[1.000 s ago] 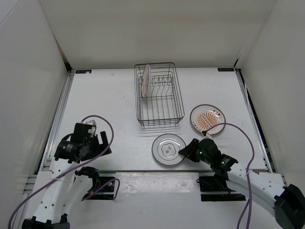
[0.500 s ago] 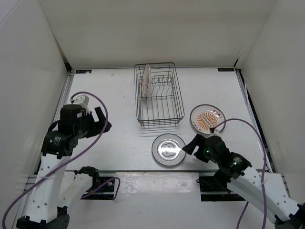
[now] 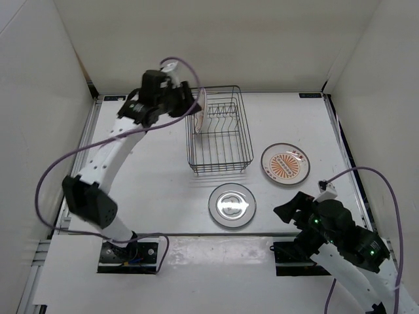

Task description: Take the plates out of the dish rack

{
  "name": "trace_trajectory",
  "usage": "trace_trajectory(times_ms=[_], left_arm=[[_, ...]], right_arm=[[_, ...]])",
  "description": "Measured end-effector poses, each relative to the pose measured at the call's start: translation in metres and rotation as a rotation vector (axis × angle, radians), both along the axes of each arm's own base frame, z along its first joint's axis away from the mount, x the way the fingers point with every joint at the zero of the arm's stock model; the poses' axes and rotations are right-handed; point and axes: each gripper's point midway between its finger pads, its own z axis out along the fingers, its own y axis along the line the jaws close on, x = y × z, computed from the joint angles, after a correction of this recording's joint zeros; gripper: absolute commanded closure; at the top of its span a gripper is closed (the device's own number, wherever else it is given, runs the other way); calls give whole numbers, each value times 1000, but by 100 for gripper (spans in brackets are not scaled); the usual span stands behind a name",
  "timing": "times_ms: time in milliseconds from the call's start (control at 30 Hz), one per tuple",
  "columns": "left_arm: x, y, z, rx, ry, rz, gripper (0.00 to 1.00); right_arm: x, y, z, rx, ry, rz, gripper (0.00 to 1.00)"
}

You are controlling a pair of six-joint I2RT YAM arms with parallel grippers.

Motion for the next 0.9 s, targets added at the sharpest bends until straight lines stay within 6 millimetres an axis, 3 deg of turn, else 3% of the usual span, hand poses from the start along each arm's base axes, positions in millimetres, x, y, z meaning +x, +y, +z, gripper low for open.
trace_trajectory(times_ms=[167,267,300,333,367,500,567,767,900], left_arm=[[42,-72,8,92,-93,-116,35],[70,-91,-7,168,-118,-112,26],[79,-94,-14,191,-121,-105,17],[87,-95,-24,220,-116,-96,13],[93,-95,-36,246,-107,-88,0],[104,-86,-79,337,-53,-49,0],[104,-82,-87,361,-42,-38,0],[113,-77,-81,377,-88,-3,0],[118,-77,-78,382,-107,-1,14]], right_arm=[[-14,-13,-1,13,-8,-5,18],[-20,-17,4,18,-11,-1,16],[-22,-19,5,16,-10,1,16],[-24,-21,5,11,-7,5,16],[-27,-23,6,4,-5,9,15],[-35,-30,10,-15,-10,26,14],[-37,-33,12,-23,-13,31,12],[-40,-37,10,-40,-12,35,10],[-40,-37,11,-39,-14,35,10]])
